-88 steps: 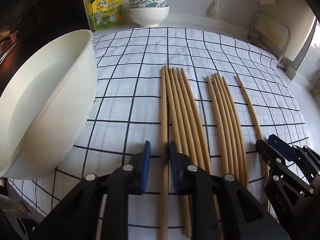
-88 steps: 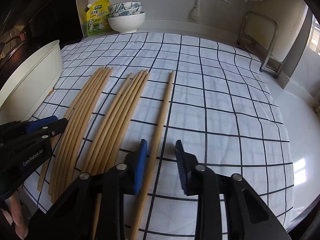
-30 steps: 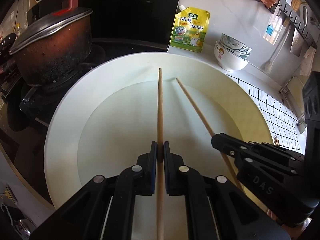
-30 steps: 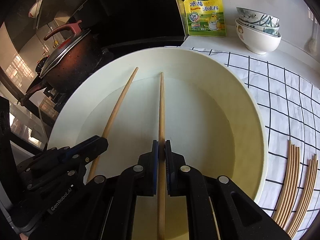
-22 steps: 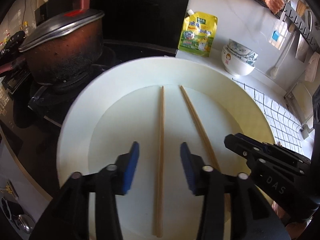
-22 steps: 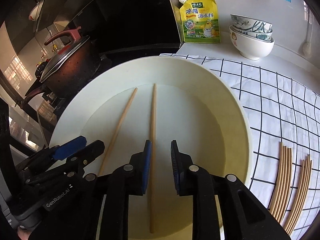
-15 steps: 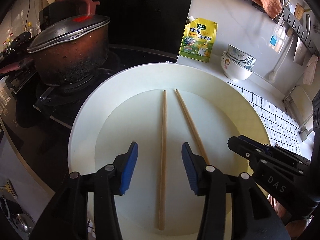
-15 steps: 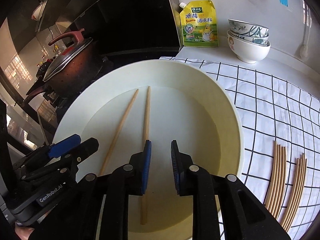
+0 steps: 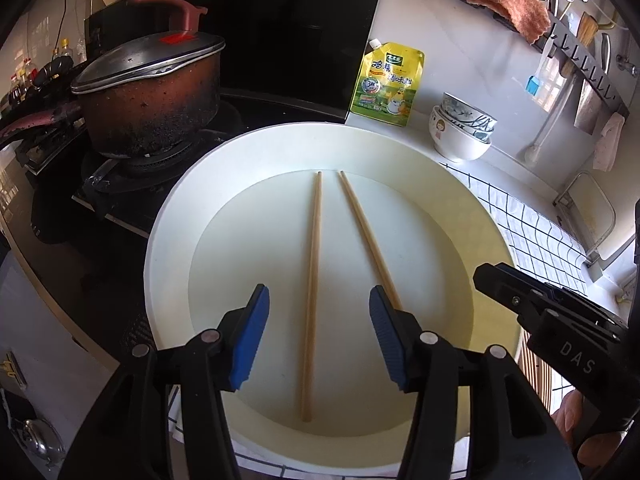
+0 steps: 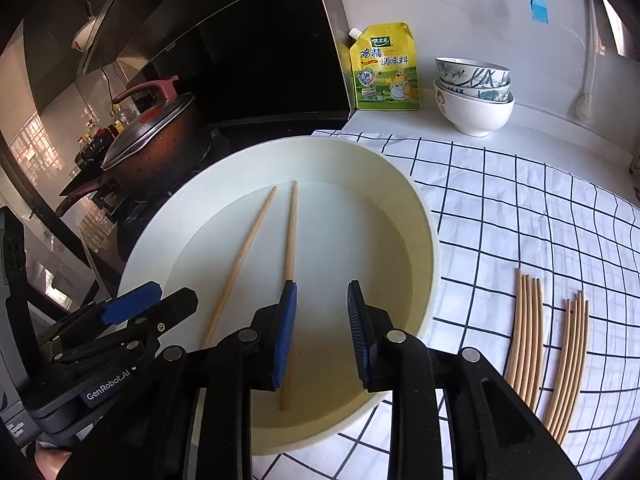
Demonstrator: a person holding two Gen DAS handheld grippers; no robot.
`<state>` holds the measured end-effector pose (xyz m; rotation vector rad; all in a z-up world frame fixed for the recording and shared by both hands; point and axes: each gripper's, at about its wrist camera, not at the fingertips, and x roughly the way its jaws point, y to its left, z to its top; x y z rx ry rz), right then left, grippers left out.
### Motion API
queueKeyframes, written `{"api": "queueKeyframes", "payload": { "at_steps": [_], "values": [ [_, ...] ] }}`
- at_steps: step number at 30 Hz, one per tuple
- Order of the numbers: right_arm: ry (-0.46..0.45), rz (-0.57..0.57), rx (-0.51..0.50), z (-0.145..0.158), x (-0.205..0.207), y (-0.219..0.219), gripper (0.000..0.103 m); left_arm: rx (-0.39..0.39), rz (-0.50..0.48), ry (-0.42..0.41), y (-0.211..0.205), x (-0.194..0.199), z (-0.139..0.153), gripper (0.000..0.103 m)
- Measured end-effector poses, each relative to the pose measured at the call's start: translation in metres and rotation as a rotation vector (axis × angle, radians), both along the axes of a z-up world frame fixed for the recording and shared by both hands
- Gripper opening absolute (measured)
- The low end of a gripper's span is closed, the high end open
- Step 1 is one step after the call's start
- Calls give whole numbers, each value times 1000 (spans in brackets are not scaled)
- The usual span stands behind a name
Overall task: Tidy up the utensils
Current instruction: 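Open both tools to drop the chopsticks into the basin, then move both open tools back over the remaining chopstick rows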
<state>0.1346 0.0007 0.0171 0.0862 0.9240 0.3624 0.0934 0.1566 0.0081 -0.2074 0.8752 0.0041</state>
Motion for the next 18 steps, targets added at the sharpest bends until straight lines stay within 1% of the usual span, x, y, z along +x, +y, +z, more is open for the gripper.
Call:
{"api": "queueKeyframes", "payload": {
  "at_steps": [5, 9, 12, 18],
  "values": [
    [-18, -28, 2, 5, -15, -18, 30, -4, -26, -16, -13, -12, 6, 53],
    [-32, -57, 1, 8, -29, -38, 32, -11, -54, -33, -28, -20, 12, 56],
    [-40, -83, 0, 8, -40, -55, 35, -26, -77, -44, -42, -25, 16, 58],
    [-41, -159, -5, 6, -62, -101, 36, -32, -136, -53, -78, -31, 20, 58]
  ]
}}
